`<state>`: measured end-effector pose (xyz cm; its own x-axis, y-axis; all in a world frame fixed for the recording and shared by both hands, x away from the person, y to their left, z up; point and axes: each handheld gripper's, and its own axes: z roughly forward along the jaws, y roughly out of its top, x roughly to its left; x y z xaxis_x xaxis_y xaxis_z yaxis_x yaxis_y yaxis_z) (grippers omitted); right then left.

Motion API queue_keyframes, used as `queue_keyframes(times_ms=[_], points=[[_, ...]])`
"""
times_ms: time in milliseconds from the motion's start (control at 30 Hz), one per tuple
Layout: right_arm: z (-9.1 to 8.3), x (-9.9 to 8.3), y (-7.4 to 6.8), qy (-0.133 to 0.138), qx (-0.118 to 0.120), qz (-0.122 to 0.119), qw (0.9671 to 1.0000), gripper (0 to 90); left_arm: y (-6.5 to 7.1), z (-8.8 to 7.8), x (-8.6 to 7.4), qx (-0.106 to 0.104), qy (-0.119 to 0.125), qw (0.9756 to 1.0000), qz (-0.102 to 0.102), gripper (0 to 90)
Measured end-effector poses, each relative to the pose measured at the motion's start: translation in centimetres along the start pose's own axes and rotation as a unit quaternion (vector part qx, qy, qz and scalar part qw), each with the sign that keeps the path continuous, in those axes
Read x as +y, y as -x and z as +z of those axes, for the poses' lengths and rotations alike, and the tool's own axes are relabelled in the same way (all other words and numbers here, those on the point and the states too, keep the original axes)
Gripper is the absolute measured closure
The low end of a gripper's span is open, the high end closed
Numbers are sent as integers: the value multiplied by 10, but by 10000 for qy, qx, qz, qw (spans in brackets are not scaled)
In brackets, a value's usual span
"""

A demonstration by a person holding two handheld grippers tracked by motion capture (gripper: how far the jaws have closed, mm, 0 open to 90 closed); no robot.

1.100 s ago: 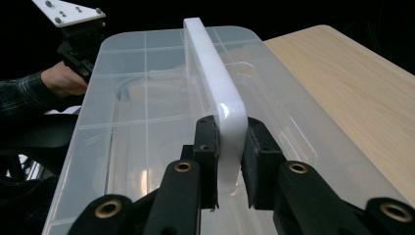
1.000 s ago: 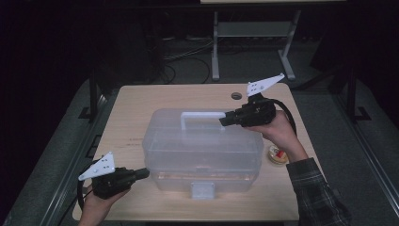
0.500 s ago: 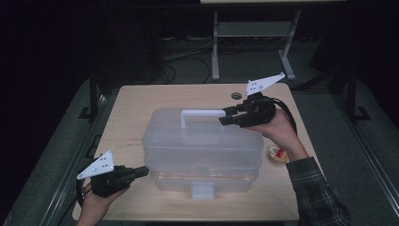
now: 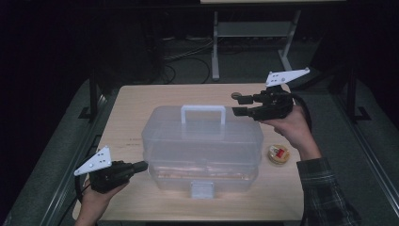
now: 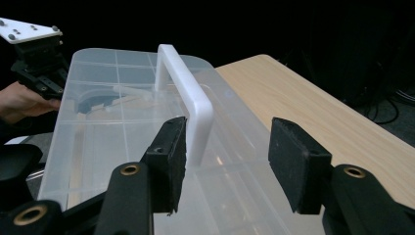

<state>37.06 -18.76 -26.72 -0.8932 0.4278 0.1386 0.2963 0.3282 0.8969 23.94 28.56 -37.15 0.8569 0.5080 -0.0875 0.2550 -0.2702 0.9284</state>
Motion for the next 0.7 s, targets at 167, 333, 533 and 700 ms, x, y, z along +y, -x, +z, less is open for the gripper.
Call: queue_keyframes(times_ms=[167,333,533,700], points=[[-8,-2,2,71,-122,33,9999,462,-1,0,2,31,48,10000,14,899],[-16,-4,5,181,-272,93,9994,454,-4,1,8,30,88,9999,83,899],[-27,-7,6,268,-393,139,9988,455,-5,5,14,6,123,9998,151,899],[-40,-12,7,364,-533,192,9977,456,-7,5,19,54,157,9996,210,899]])
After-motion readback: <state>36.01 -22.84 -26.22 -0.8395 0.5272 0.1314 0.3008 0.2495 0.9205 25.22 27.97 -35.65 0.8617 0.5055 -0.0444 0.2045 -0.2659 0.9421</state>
